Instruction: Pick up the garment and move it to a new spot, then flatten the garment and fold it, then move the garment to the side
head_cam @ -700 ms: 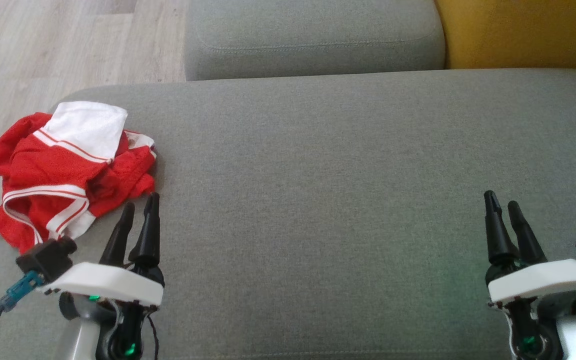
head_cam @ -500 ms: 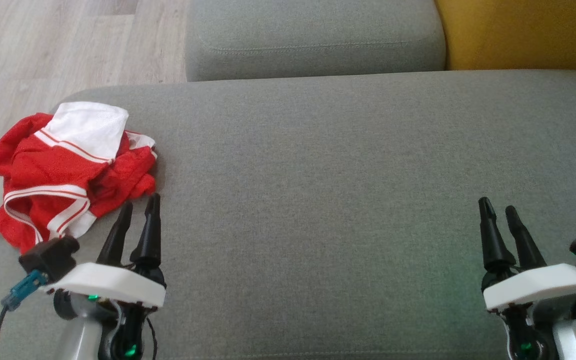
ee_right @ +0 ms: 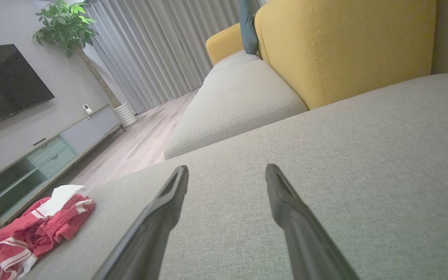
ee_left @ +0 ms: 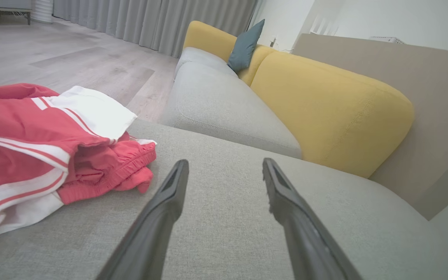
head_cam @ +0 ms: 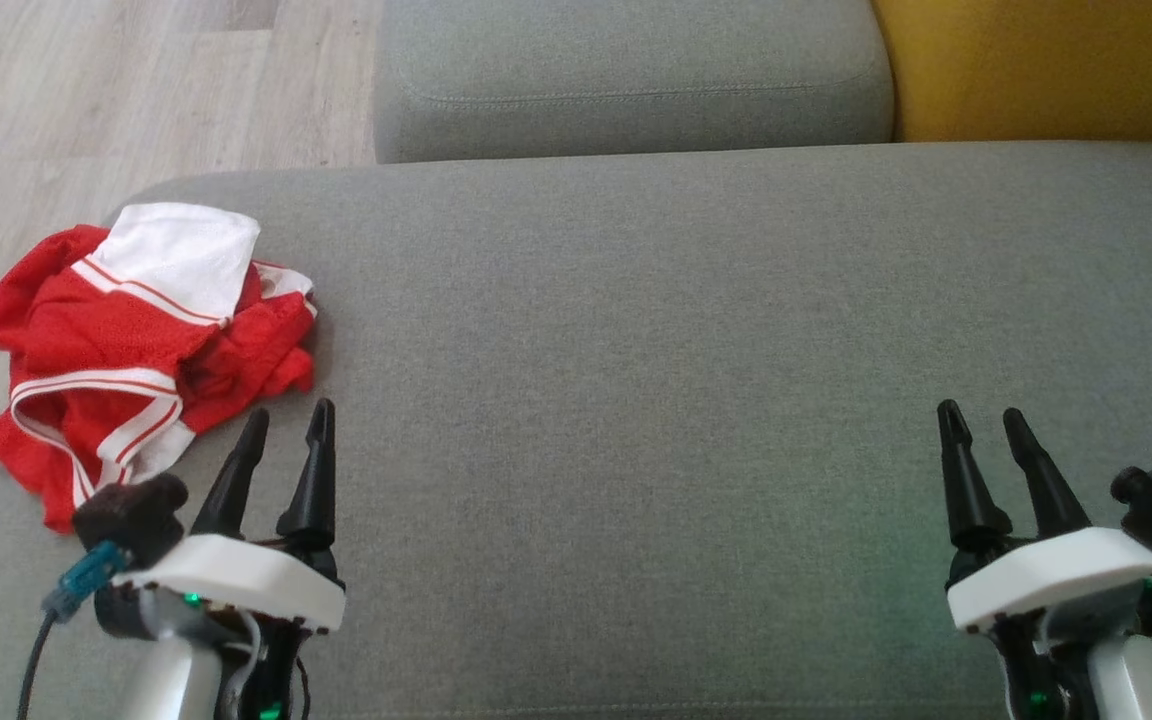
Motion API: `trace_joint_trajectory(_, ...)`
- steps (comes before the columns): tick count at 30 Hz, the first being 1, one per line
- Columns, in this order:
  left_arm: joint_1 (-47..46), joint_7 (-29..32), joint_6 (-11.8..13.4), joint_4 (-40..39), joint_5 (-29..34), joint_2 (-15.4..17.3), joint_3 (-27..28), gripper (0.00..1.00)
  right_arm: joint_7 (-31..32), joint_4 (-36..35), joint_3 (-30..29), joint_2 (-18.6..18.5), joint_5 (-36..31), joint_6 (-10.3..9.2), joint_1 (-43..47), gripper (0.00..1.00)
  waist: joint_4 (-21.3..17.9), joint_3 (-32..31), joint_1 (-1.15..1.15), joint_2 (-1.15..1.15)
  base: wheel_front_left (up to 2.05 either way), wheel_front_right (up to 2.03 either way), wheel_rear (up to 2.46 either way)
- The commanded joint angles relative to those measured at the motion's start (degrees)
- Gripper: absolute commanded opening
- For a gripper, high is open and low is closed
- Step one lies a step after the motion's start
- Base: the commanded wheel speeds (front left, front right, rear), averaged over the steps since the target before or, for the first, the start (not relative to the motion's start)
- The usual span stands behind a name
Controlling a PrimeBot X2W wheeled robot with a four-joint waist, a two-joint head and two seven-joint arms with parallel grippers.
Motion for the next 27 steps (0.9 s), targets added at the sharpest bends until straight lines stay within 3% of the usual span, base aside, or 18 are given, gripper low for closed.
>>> trace_joint_trajectory(1, -3.66, -0.88, 0.30, -1.78, 1.95, 1.21, 1.00, 1.00, -0.68, -2.53, 1.31, -0.51, -2.09, 0.19, -1.09, 1.00, 0.02, 0.03, 0.00, 0.00, 0.00, 0.00, 0.00)
trace_joint_trajectory(27, -4.31, -5.07, 1.76, 2.22, 15.48, 1.24, 1.01, 1.00, -1.98, -4.20, 1.27, 0.91, -18.80, 0.23, 0.42, 1.00, 0.25, 0.16, 0.00, 0.00, 0.00, 0.00, 0.00)
